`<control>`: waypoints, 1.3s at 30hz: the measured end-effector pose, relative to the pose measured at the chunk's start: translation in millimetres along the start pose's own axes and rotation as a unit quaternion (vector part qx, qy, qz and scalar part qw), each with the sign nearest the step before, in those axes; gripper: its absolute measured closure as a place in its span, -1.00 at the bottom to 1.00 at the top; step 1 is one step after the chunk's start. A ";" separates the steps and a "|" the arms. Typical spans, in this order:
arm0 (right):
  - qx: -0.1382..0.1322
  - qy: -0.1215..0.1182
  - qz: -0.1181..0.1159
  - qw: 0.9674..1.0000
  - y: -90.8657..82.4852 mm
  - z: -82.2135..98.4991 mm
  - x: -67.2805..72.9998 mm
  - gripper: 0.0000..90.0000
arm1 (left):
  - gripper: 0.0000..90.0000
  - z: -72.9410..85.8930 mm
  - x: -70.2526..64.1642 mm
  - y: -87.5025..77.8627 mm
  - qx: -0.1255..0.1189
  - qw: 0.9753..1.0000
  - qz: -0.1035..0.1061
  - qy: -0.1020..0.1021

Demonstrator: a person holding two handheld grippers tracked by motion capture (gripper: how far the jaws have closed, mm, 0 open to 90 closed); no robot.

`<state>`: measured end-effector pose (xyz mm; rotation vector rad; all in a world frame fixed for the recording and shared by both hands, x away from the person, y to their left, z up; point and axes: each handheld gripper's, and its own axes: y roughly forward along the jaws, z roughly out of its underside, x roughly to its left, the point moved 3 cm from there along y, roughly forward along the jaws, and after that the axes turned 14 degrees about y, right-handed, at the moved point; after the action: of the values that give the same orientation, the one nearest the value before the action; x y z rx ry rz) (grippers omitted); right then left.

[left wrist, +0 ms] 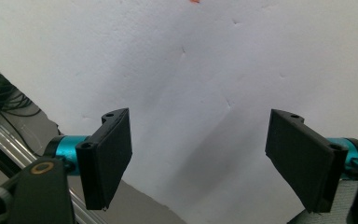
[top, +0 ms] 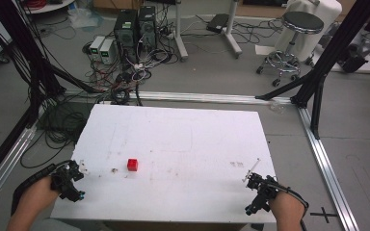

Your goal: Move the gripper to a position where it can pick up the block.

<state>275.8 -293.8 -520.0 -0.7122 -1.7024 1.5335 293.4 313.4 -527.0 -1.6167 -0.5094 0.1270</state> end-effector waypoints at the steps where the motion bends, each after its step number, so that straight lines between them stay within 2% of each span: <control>1: 0.000 0.000 0.000 1.000 0.0 0.0 0.0 -0.98 | -0.49 0.0 0.0 0.0 0.000 1.000 0.000 0.000; 21: -0.009 0.003 -0.003 1.000 -0.3 0.9 -0.1 -0.98 | -0.49 -3.7 -1.7 0.3 0.001 1.000 0.000 0.010; 25: -0.007 0.002 -0.006 1.000 -1.2 2.9 1.2 -0.98 | -0.49 -8.4 1.2 0.6 -0.005 1.000 0.002 0.027; 26: -0.009 0.002 -0.006 1.000 -0.8 4.4 0.1 -0.98 | -0.49 -11.2 1.9 1.1 -0.003 0.999 0.006 0.041; 28: -0.010 0.005 -0.005 1.000 -0.5 5.1 -0.2 -0.98 | -0.49 -12.9 2.9 1.2 -0.004 0.999 0.008 0.047; 32: -0.013 0.003 -0.004 1.000 -2.3 6.1 -1.2 -0.98 | -0.49 -21.0 9.9 -0.9 0.000 0.997 0.014 0.081; 33: -0.013 0.003 -0.004 1.000 -2.3 6.1 -1.2 -0.98 | -0.49 -21.0 9.9 -0.9 0.000 0.997 0.014 0.081; 39: -0.015 0.002 -0.006 1.000 -2.3 5.7 -1.1 -0.98 | -0.49 -30.9 16.6 -2.1 -0.001 0.993 0.024 0.112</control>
<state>272.0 -298.3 -518.1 -0.7199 -1.7268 1.4992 319.4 291.6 -517.5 -1.6215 -0.2970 -0.0189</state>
